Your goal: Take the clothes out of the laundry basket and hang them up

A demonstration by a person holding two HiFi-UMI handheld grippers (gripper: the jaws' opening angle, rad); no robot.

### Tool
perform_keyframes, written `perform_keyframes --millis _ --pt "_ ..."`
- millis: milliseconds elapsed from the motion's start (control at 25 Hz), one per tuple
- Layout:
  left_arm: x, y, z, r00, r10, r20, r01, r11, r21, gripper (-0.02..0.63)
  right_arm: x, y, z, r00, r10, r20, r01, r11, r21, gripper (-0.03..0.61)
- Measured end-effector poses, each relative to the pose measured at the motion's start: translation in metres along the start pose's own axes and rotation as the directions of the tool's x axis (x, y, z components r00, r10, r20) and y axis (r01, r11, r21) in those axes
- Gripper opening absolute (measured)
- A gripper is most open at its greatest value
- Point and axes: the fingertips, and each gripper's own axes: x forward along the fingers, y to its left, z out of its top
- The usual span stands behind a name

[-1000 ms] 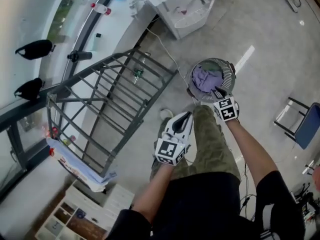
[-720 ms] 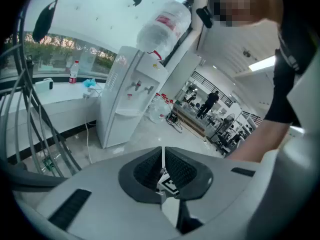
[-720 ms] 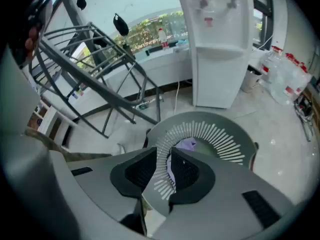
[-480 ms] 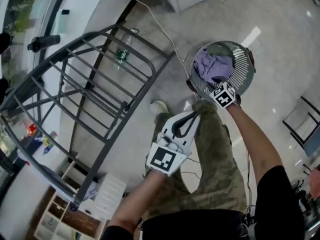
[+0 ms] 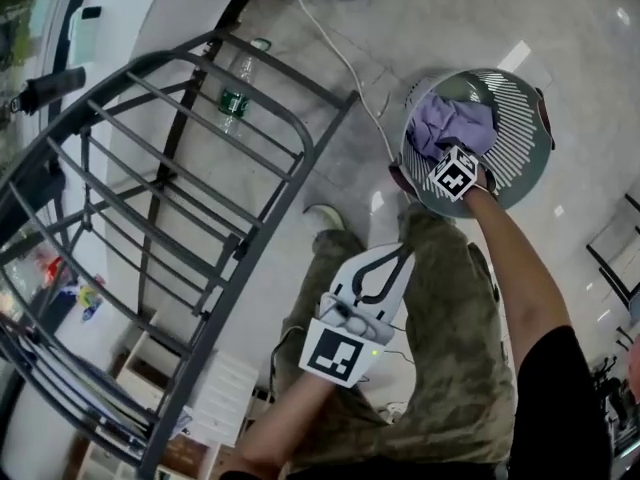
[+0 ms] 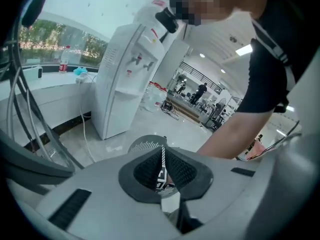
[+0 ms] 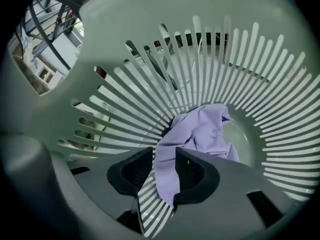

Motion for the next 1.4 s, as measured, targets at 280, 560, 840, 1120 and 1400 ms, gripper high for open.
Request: perform_keyframes --millis 280,560,840,1120,1400 --pt "0.002 0.024 -0.021 0.999 0.021 -0.024 -0.022 1.0 -0.017 0.018 0.046 0.009 -0.011 0.998 0.022 -0.065 -0.027 0.997 -0.066 0.144" --pt "-0.011 0.025 -0.03 0.998 0.038 -0.051 -0.041 0.998 -0.051 0.018 0.027 -0.005 -0.013 0.998 -0.047 -0.037 0.045 0.997 -0.07 0.006" --pt "-0.019 -0.005 0.001 0.999 0.032 -0.039 -0.034 0.997 -0.064 0.018 -0.083 -0.018 0.015 0.978 -0.066 0.199 0.054 0.996 0.064 0.003" --pt "-0.033 -0.044 0.062 1.0 0.008 -0.02 -0.008 1.0 0.005 0.018 -0.231 -0.002 0.04 0.92 -0.093 0.381 0.041 0.989 0.144 0.002" --pt "-0.058 -0.059 0.114 0.998 0.047 -0.03 -0.048 0.998 -0.035 0.018 -0.375 0.023 0.051 0.872 -0.14 0.47 0.124 0.99 0.064 0.002"
